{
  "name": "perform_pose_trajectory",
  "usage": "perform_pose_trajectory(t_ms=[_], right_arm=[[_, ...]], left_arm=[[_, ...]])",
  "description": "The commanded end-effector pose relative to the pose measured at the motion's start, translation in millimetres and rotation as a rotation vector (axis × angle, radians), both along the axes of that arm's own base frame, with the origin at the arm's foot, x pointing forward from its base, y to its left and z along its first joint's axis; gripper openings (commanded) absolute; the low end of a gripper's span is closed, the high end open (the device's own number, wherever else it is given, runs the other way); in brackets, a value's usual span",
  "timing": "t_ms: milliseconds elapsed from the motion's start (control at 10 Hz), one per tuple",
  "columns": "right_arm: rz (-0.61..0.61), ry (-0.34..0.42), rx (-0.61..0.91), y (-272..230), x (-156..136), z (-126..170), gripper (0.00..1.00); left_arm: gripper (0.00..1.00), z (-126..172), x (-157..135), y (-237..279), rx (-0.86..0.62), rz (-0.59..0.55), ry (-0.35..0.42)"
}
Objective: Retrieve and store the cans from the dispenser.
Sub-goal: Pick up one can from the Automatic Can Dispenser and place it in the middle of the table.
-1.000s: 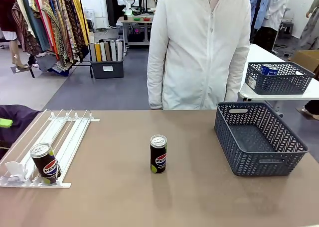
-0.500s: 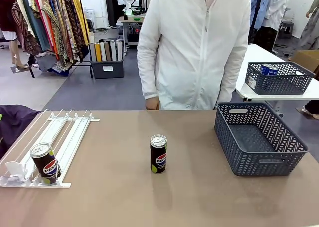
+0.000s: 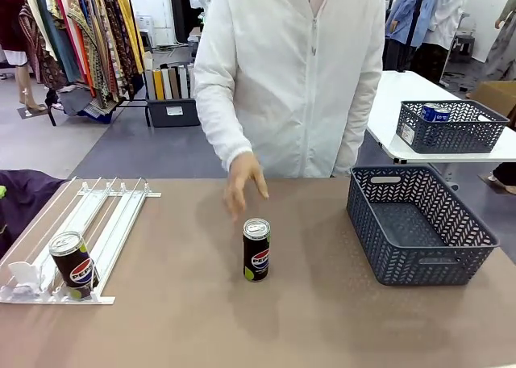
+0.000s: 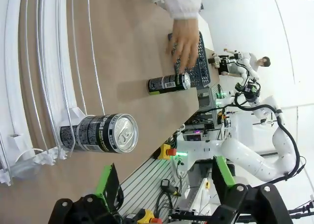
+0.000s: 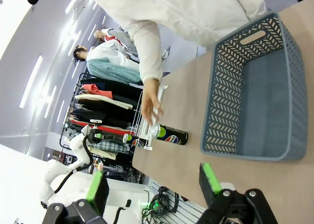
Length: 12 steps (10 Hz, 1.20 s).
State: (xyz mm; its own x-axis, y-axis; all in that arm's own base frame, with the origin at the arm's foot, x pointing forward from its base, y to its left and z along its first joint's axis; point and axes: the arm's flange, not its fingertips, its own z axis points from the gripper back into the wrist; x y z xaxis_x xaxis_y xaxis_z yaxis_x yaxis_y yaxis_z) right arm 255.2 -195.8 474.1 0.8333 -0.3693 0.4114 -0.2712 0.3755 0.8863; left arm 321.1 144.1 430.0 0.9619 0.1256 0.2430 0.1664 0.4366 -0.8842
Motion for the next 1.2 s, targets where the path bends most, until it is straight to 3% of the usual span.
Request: perform_pose_trajectory(t_ms=[0, 100, 400, 600, 900, 1000, 1100], right_arm=[[-0.005, -0.034, 0.015, 0.4, 3.0, 2.5, 1.00], [-0.005, -0.034, 0.015, 0.4, 3.0, 2.5, 1.00], [-0.005, -0.034, 0.015, 0.4, 3.0, 2.5, 1.00], [-0.005, -0.034, 0.015, 0.4, 3.0, 2.5, 1.00], [-0.005, -0.034, 0.015, 0.4, 3.0, 2.5, 1.00], [-0.005, -0.034, 0.015, 0.4, 3.0, 2.5, 1.00], [-0.005, -0.034, 0.015, 0.4, 3.0, 2.5, 1.00]], left_arm=[[1.00, 1.5, -3.2, -0.9, -0.006, 0.000, 0.013], [1.00, 0.0, 0.0, 0.0, 0.000, 0.000, 0.000], [1.00, 61.8, 2.9, -100.0, 0.692, -0.004, 0.060], [1.00, 70.6, 2.7, -164.2, 1.101, -0.032, 0.000], [1.00, 59.6, 6.6, -217.7, 1.292, 0.020, 0.042], [1.00, 60.9, 16.5, -219.0, 1.220, 0.072, 0.117], [1.00, 73.0, 1.7, -223.6, 1.219, 0.011, -0.037]])
